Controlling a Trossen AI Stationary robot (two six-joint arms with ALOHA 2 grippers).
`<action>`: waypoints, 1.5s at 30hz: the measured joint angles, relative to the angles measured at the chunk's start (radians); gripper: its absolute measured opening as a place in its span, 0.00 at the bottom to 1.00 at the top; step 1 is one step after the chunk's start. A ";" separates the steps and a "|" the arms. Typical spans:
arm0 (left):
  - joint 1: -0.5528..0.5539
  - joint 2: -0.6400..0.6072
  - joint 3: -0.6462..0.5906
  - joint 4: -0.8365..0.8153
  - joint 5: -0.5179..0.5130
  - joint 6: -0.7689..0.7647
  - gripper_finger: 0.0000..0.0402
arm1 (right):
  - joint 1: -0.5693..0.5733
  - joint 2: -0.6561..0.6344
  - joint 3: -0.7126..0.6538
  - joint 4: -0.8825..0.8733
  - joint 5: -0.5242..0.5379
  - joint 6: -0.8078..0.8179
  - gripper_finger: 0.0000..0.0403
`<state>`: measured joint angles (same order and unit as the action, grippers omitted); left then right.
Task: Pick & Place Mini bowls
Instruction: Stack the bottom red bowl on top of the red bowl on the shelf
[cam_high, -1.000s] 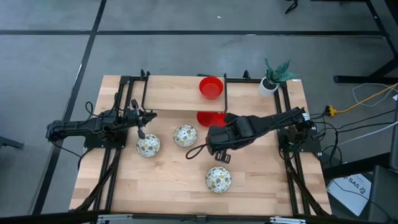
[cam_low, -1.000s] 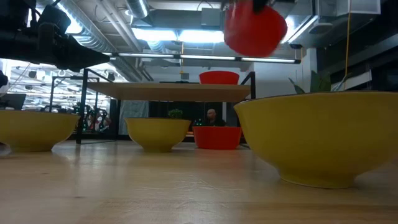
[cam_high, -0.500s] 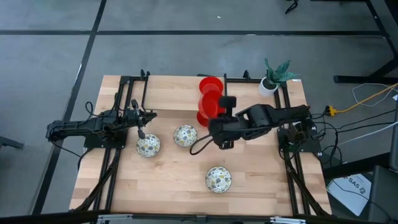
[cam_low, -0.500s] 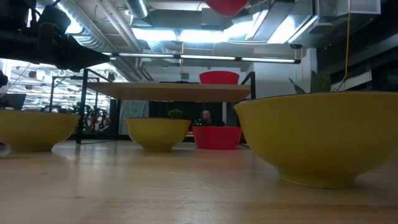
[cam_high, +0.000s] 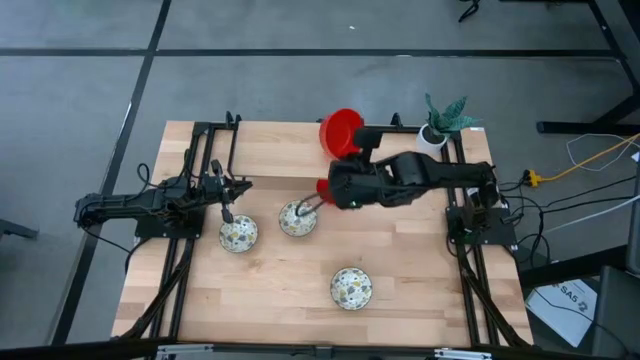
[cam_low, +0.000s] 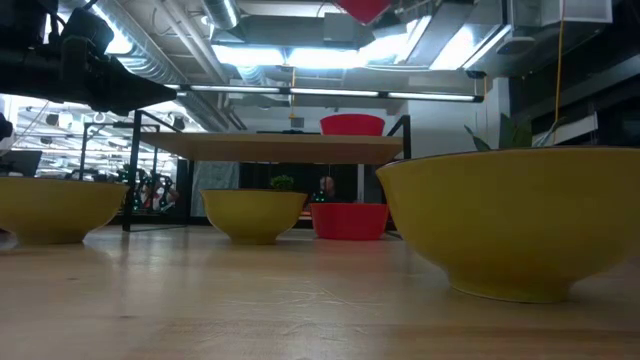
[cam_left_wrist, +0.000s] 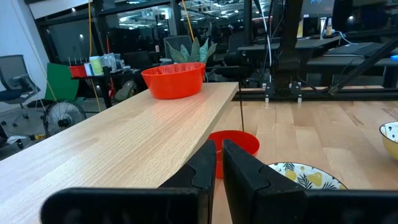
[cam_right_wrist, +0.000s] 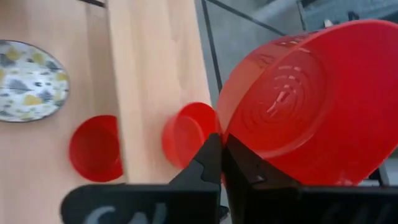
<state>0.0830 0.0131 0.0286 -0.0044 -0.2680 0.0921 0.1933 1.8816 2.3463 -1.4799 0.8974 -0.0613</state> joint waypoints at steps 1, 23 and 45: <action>0.000 0.000 0.000 0.000 0.000 0.000 0.06 | -0.014 0.000 0.000 0.000 0.000 0.000 0.01; 0.000 0.000 0.000 0.000 0.000 0.000 0.05 | -0.344 0.000 0.009 0.009 -0.254 -0.133 0.01; 0.000 0.000 0.000 0.000 0.000 0.000 0.05 | -0.537 0.000 0.010 0.004 -0.611 -0.156 0.01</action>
<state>0.0828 0.0132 0.0286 -0.0044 -0.2682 0.0921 -0.3435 1.8820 2.3558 -1.4764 0.2862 -0.2176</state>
